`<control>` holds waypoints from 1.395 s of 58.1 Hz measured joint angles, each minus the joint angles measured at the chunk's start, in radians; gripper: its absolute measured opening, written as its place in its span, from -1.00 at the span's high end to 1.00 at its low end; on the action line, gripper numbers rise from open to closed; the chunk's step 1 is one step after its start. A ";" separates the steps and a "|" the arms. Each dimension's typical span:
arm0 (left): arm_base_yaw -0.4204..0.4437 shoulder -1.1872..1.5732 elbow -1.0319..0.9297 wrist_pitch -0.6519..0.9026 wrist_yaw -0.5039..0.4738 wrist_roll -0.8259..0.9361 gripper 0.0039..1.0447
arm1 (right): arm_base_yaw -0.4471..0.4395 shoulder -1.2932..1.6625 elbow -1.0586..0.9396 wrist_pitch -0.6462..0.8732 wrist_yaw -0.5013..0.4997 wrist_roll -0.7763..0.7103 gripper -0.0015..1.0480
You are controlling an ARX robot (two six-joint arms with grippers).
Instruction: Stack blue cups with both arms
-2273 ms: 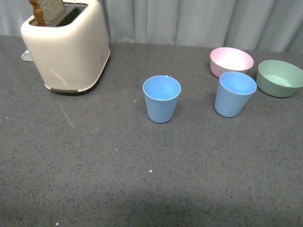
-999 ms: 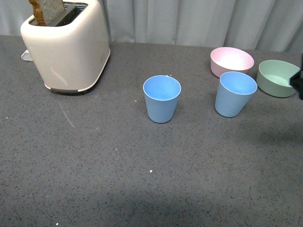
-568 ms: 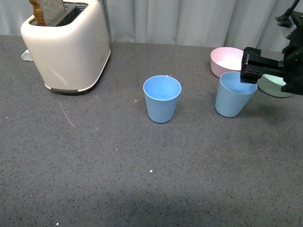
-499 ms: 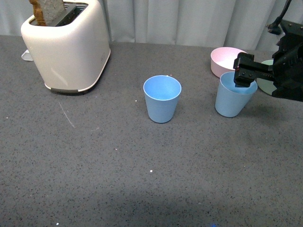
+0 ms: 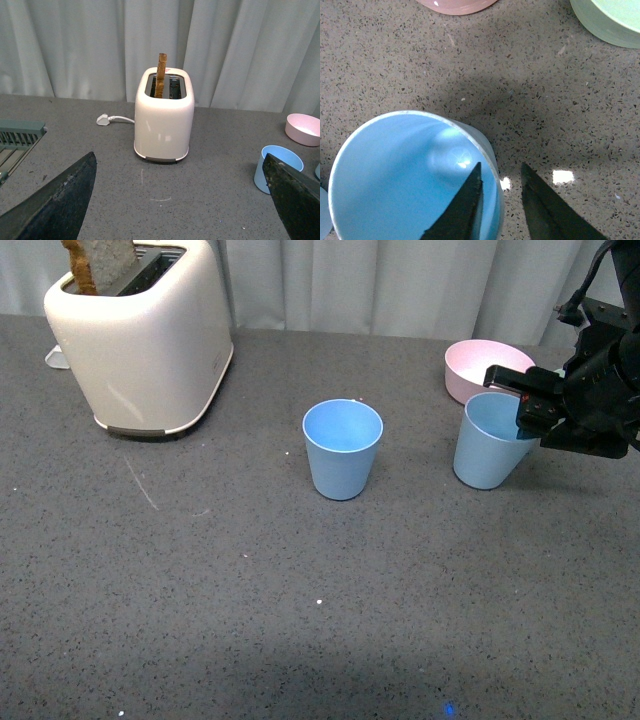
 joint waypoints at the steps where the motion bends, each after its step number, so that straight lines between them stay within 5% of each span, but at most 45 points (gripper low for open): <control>1: 0.000 0.000 0.000 0.000 0.000 0.000 -0.88 | -0.001 0.000 0.000 -0.005 -0.002 0.003 0.82; 6: 0.000 0.000 0.000 0.000 0.000 0.000 -0.88 | -0.005 -0.005 -0.001 -0.017 -0.019 0.011 0.99; 20: 0.000 0.000 0.000 0.000 0.000 0.000 -0.88 | -0.007 -0.113 -0.030 -0.024 -0.148 0.052 0.98; 28: 0.000 0.000 0.000 0.000 0.000 0.000 -0.88 | 0.066 -0.217 -0.013 -0.068 -0.265 0.042 0.98; 39: 0.000 0.000 0.000 0.000 0.000 0.000 -0.88 | 0.190 -0.198 0.022 -0.085 -0.259 0.039 0.98; 59: 0.000 0.000 0.000 0.000 0.000 0.000 -0.88 | 0.219 -0.137 0.069 -0.104 -0.228 0.039 0.98; 69: 0.000 0.000 0.000 0.000 0.000 0.000 -0.88 | 0.224 -0.133 0.069 -0.063 -0.238 0.043 0.50; 77: 0.000 0.000 0.000 0.000 0.000 0.000 -0.88 | 0.225 -0.135 0.064 -0.030 -0.227 0.031 -0.08; 81: 0.000 0.000 0.000 0.000 0.000 0.000 -0.88 | 0.235 -0.139 -0.027 0.203 -0.047 -0.051 -0.02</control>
